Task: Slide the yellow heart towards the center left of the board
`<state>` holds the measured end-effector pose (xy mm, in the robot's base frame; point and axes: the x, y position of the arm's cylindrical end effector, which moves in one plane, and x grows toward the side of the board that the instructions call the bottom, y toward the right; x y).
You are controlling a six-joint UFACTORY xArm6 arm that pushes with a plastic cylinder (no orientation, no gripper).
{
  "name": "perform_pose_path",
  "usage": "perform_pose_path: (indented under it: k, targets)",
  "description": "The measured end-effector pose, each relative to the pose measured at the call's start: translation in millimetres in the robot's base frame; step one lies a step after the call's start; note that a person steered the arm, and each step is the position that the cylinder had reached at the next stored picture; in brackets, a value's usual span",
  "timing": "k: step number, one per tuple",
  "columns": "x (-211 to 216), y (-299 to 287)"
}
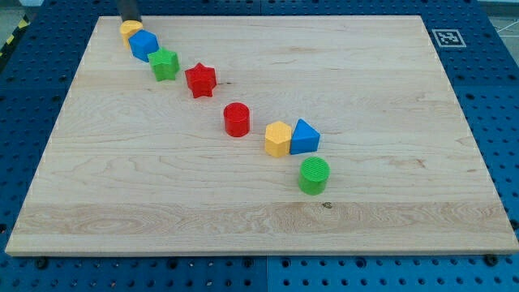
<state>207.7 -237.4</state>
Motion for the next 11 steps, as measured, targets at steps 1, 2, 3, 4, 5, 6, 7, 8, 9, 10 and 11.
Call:
perform_pose_path:
  k: [1,2,3,4,5,6,7,8,9,10,11]
  targets:
    - [2,-9]
    - [32,-29]
    - [91,-40]
    - [123,-47]
    - [75,-47]
    - [-15,-38]
    - [-16,-36]
    - [3,17]
    - [6,29]
    - [6,29]
    - [25,25]
